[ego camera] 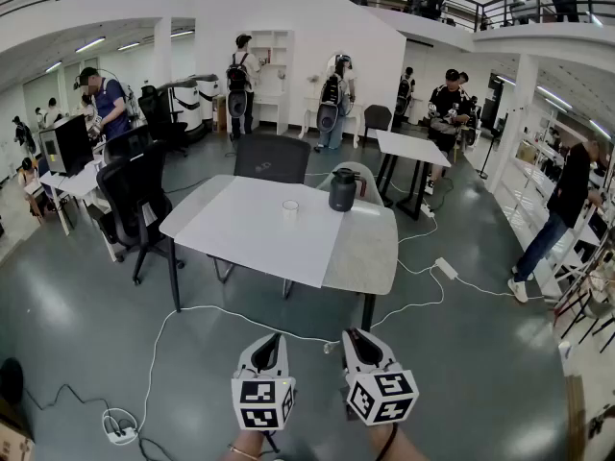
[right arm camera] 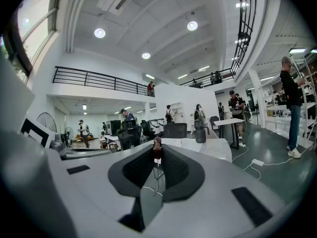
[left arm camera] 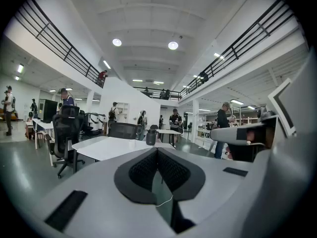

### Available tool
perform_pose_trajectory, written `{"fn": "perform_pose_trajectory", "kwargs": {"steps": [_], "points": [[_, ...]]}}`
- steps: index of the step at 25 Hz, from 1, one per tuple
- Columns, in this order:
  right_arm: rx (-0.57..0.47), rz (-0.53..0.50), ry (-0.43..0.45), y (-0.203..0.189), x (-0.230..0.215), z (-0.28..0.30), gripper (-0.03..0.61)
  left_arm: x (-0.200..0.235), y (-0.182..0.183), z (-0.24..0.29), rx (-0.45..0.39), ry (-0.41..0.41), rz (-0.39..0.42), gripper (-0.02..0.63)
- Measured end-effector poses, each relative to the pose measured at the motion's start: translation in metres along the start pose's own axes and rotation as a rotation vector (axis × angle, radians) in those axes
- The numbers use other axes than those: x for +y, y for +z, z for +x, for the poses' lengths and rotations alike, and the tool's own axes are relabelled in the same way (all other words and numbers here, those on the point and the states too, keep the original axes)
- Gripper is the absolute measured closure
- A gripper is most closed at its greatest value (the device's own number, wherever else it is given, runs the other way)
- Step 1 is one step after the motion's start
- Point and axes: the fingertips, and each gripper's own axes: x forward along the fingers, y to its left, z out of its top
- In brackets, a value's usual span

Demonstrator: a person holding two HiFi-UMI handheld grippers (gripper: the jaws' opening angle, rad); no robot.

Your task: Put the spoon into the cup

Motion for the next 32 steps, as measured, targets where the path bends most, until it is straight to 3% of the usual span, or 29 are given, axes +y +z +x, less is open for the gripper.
{"fn": "perform_pose_trajectory", "kwargs": {"steps": [6,10,22,32], "points": [[0.006,0.002,-0.004,-0.004,0.006,0.0,0.515,0.007,-0.005,-0.002,0.005,0.0,-0.028,0.595],[0.021,0.057,0.008,-0.009,0.008,0.003,0.514,0.013,-0.005,-0.004,0.006,0.003,-0.028,0.595],[0.022,0.083,-0.055,-0.017,0.015,0.013,0.515,0.037,-0.016,-0.002,0.024,-0.004,-0.041,0.595],[0.036,0.102,-0.057,-0.019,-0.001,0.056,0.514,0.058,-0.026,0.034,0.059,0.022,-0.046,0.595]]}}
